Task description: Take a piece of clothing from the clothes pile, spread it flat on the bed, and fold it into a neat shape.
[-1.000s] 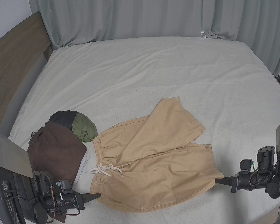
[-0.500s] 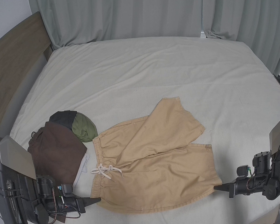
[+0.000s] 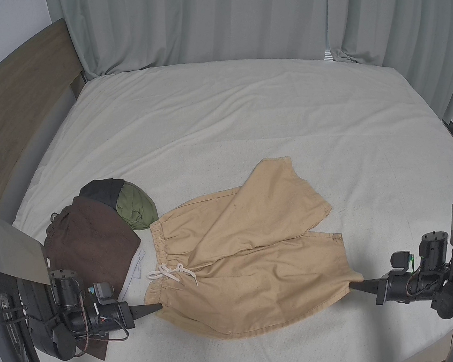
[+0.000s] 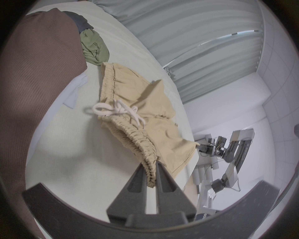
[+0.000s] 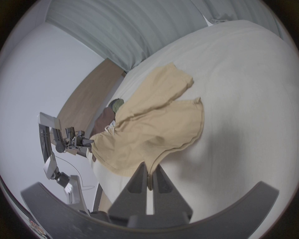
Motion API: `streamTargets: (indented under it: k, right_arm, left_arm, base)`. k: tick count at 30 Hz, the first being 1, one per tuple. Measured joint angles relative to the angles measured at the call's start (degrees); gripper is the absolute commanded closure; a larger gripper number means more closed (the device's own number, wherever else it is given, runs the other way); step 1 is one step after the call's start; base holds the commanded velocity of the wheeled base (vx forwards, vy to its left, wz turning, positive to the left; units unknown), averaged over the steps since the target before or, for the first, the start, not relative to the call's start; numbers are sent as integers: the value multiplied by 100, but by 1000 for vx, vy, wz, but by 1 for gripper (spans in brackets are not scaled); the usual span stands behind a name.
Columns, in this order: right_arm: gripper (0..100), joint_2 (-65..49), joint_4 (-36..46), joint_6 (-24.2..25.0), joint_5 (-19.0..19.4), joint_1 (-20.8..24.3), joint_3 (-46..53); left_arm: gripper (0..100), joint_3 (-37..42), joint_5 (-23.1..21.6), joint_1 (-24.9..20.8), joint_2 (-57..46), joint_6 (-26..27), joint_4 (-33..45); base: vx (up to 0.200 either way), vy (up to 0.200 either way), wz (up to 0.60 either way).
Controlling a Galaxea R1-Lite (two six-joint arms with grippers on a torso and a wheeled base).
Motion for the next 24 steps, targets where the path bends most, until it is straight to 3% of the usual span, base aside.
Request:
streamTargets:
  k: [5, 11, 24]
  right_arm:
    - [100, -430, 2, 414, 2, 34, -257]
    - [100, -766, 5, 734, 2, 48, -485]
    - [100, -1348, 2, 1096, 0, 50, -786]
  left_arm:
    - [100, -127, 2, -16, -336, -405, -2]
    - [100, -221, 9, -22, -521, -457, 0]
    - [100, -377, 57, -22, -1018, -1152, -2]
  base:
    - [0, 0, 0]
    - [0, 0, 0]
    - [0, 0, 0]
